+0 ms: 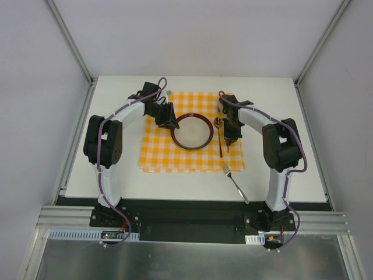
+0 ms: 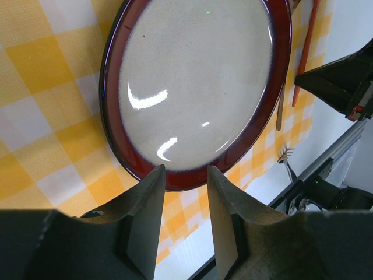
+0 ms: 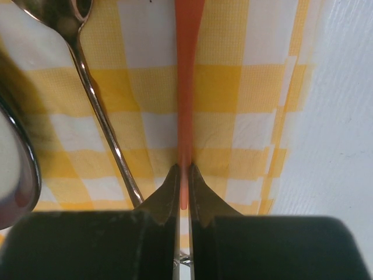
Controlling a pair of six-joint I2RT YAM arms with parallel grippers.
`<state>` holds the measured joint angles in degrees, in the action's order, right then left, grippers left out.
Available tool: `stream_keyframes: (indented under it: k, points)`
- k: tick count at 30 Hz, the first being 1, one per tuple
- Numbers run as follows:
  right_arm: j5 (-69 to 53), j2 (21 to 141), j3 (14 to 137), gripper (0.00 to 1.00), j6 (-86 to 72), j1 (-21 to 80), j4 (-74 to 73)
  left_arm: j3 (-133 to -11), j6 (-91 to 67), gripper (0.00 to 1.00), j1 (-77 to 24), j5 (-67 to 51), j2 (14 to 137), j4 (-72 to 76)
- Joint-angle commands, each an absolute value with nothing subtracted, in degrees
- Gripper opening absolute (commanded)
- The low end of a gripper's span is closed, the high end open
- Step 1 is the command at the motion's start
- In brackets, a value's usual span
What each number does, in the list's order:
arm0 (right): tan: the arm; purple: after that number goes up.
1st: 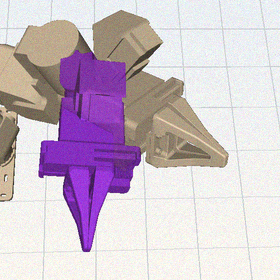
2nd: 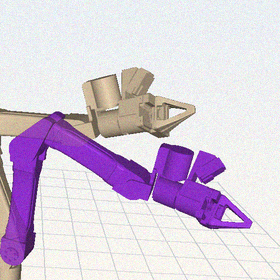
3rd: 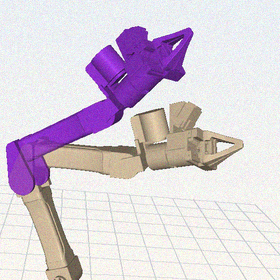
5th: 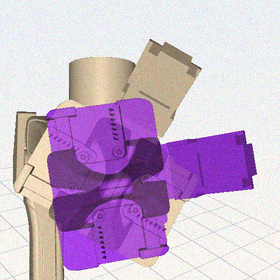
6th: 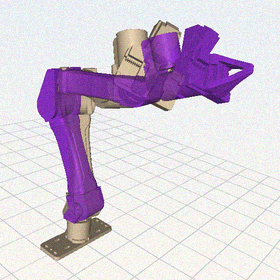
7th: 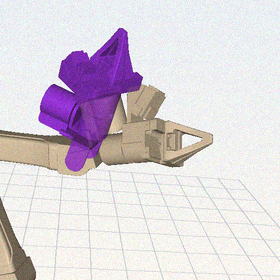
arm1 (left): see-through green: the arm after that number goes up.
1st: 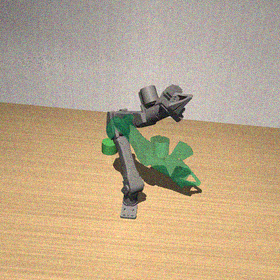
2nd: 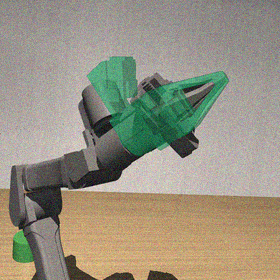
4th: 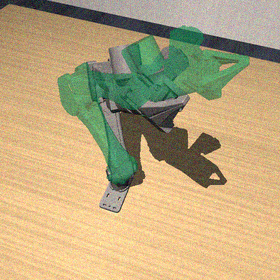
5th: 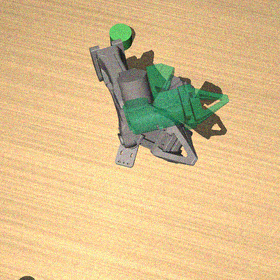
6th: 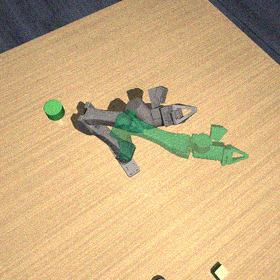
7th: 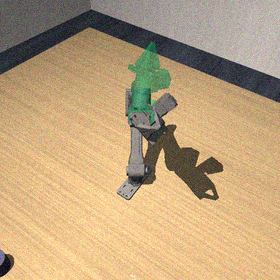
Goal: Set the dinner table for one person
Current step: Place the knife on the napkin.
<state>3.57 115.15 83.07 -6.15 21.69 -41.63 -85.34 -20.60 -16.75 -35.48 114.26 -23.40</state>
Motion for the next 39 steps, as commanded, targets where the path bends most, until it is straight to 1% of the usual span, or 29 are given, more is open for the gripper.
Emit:
stream_keyframes:
  k: [1,10,11,12,15,18,24,30,34,35,39]
  points:
    - [2.4,115.0,81.0,0.01,-8.0,22.2,-40.5,-84.6,-20.4,0.34,-16.2,-35.2,111.4,-24.1]
    - [2.6,117.2,80.8,0.01,-9.0,23.0,-40.4,-84.1,-20.3,0.34,-16.1,-35.1,111.0,-24.1]
    - [2.9,117.2,81.1,0.02,-9.0,23.1,-41.1,-84.2,-20.3,0.34,-16.1,-35.2,111.0,-24.1]
    - [3.3,117.3,81.2,0.13,-9.1,23.0,-41.4,-84.2,-20.4,0.34,-16.1,-35.2,111.0,-24.0]
    - [5.4,116.4,81.9,0.30,-9.1,23.2,-42.9,-84.1,-20.4,0.34,-16.1,-35.2,111.0,-24.0]
    - [6.3,114.1,82.2,0.35,-9.1,23.4,-43.9,-84.1,-20.4,0.34,-16.1,-35.2,110.7,-24.1]
    - [8.5,109.1,84.6,0.35,-8.5,23.6,-47.6,-84.5,-20.2,0.35,-16.1,-34.8,109.3,-24.1]
    - [11.1,101.4,86.4,0.35,-8.2,24.1,-51.9,-86.7,-20.6,0.37,-16.0,-36.1,109.2,-24.1]
    - [11.5,94.9,83.5,0.35,-9.3,25.7,-51.9,-86.4,-20.8,0.37,-16.1,-36.5,108.2,-24.1]
    - [11.4,92.2,80.6,0.35,-9.7,26.2,-51.3,-86.2,-20.8,0.38,-16.0,-36.4,107.9,-24.2]
    - [12.0,87.6,73.1,0.36,-12.7,28.6,-48.4,-85.6,-20.9,0.37,-16.0,-36.2,107.5,-24.2]
